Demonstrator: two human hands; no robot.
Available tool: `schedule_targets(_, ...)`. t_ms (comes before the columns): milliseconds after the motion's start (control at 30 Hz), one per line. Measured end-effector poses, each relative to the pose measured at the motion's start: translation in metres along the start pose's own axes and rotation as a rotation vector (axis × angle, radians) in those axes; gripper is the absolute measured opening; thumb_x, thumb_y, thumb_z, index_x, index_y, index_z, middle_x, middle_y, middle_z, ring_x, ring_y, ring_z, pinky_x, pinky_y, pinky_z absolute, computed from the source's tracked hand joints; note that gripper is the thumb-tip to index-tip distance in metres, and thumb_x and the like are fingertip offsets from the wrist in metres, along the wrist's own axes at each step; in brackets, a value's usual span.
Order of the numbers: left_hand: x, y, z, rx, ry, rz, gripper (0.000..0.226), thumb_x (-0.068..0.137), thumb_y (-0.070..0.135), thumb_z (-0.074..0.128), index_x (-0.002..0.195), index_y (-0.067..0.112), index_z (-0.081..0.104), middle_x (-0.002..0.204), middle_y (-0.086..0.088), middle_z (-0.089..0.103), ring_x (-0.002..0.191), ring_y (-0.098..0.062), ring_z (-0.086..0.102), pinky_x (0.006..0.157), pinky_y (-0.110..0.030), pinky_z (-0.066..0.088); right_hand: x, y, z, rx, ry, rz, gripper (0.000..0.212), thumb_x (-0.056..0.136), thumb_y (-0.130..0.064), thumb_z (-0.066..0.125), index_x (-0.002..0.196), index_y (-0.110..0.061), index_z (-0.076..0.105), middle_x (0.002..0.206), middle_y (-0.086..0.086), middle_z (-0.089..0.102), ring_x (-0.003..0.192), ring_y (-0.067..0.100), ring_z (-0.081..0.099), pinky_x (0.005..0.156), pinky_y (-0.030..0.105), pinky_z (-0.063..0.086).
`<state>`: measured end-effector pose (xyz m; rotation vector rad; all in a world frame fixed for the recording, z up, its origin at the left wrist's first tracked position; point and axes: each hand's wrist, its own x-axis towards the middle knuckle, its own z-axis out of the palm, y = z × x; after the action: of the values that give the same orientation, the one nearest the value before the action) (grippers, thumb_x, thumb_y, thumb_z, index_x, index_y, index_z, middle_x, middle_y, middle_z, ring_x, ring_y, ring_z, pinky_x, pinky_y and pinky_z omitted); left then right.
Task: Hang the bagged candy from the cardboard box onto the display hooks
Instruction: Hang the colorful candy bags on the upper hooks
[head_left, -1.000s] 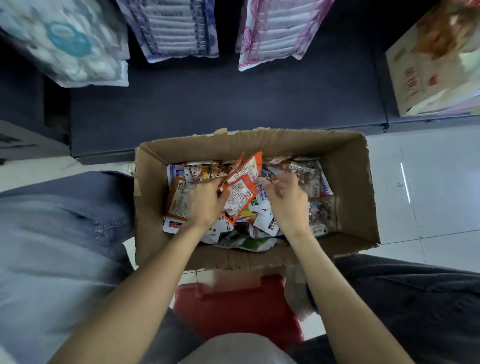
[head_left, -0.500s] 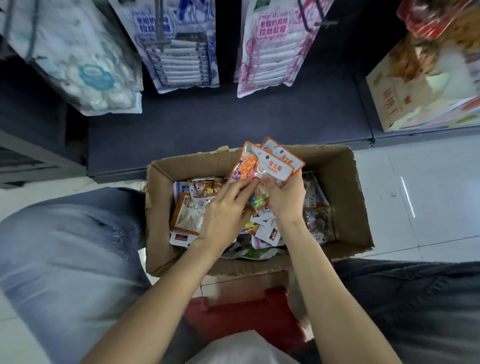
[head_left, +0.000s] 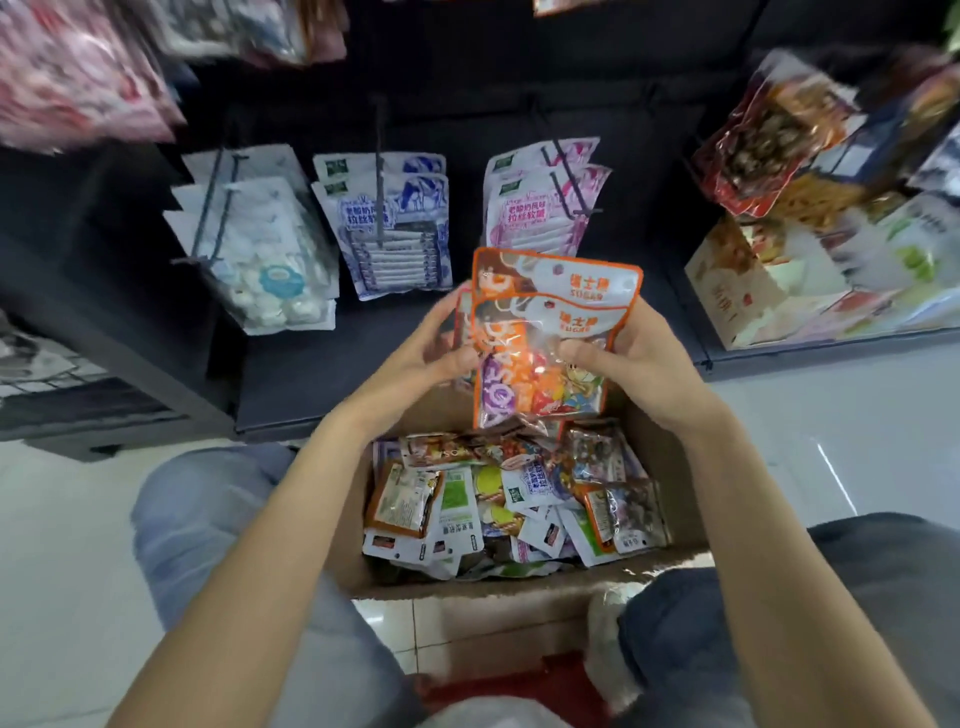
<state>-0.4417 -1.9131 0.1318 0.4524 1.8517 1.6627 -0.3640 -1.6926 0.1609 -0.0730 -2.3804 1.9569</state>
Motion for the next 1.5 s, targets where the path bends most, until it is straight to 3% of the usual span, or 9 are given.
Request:
schedule_targets(167,0.001,0.036,0.015,-0.08,0.149,0.035,0.041,0.076,0.048,0.063,0.115,0.038,0.055,0.104,0.018,0.066,0.105,-0.009,0.062,0.088,-0.025,0.046,0.012,-0.013,-0.009,0.024,0.073,-0.001,0.037,0.079,-0.013,0.07,0.11,-0.028,0.056,0.104,-0.012,0.069,0.101,0.007,0.066,0.088,0.028,0.053)
schedule_targets(400,0.014,0.075,0.037,0.073,0.236,0.152,0.057,0.084,0.034,0.067,0.132,0.035,0.035,0.116,0.027,0.052,0.098,0.018,0.051,0.077,-0.003,0.043,0.036,-0.039,-0.007,0.053,0.267,-0.064,0.034,0.087,-0.012,0.067,0.114,-0.025,0.05,0.107,-0.011,0.066,0.096,-0.001,0.064,0.078,0.019,0.052)
schedule_targets(567,0.044,0.105,0.044,0.079,0.379,0.179,0.041,0.092,0.037,0.056,0.127,0.032,0.036,0.111,0.022,0.054,0.106,-0.002,0.055,0.094,-0.025,0.044,0.062,-0.074,-0.009,0.087,0.426,-0.169,0.028,0.094,-0.02,0.058,0.118,-0.03,0.047,0.11,-0.013,0.063,0.101,0.009,0.065,0.082,0.033,0.057)
schedule_targets(767,0.067,0.152,0.064,0.169,0.477,0.367,0.063,0.086,0.061,0.048,0.137,0.027,0.034,0.111,0.019,0.058,0.107,-0.006,0.059,0.097,-0.034,0.047,0.081,-0.11,-0.026,0.034,0.616,-0.44,0.037,0.096,-0.014,0.055,0.13,-0.01,0.042,0.109,-0.019,0.057,0.101,-0.009,0.057,0.081,0.011,0.046)
schedule_targets(933,0.085,0.179,0.066,0.334,0.556,0.496,0.068,0.092,0.056,0.045,0.143,0.052,0.001,0.138,0.017,0.046,0.118,-0.018,0.056,0.1,-0.046,0.045,0.11,-0.122,-0.049,0.023,0.538,-0.417,0.046,0.096,-0.01,0.055,0.139,-0.014,0.038,0.121,-0.015,0.057,0.111,-0.005,0.056,0.088,0.013,0.046)
schedule_targets(1033,0.099,0.178,0.055,0.414,0.578,0.513,0.066,0.095,0.05,0.044,0.13,0.07,-0.008,0.139,0.004,0.052,0.103,-0.036,0.062,0.089,-0.052,0.05,0.126,-0.121,-0.051,0.066,0.49,-0.367,0.062,0.094,-0.007,0.055,0.147,-0.022,0.027,0.125,-0.007,0.057,0.112,0.002,0.058,0.089,0.02,0.05)
schedule_targets(1200,0.113,0.178,0.045,0.322,0.487,0.429,0.063,0.097,0.038,0.048,0.145,0.044,0.007,0.126,0.019,0.048,0.106,-0.008,0.054,0.098,-0.032,0.042,0.142,-0.114,-0.055,0.076,0.401,-0.337,0.072,0.091,0.006,0.052,0.147,-0.028,0.023,0.13,-0.005,0.051,0.115,0.002,0.056,0.095,0.029,0.051)
schedule_targets(1300,0.118,0.177,0.039,0.264,0.483,0.403,0.059,0.097,0.034,0.049,0.146,0.034,0.016,0.121,0.017,0.052,0.107,-0.006,0.054,0.1,-0.034,0.043,0.15,-0.117,-0.053,0.044,0.396,-0.352,0.066,0.091,0.007,0.051,0.146,-0.022,0.03,0.135,-0.012,0.045,0.114,-0.012,0.05,0.094,0.017,0.048)
schedule_targets(1500,0.128,0.181,0.041,0.379,0.46,0.407,0.062,0.098,0.032,0.048,0.147,0.035,0.012,0.126,0.013,0.055,0.106,-0.006,0.055,0.095,-0.029,0.044,0.155,-0.111,-0.059,0.134,0.448,-0.325,0.066,0.091,0.006,0.052,0.143,-0.028,0.032,0.134,-0.013,0.046,0.118,-0.001,0.052,0.093,0.022,0.051)
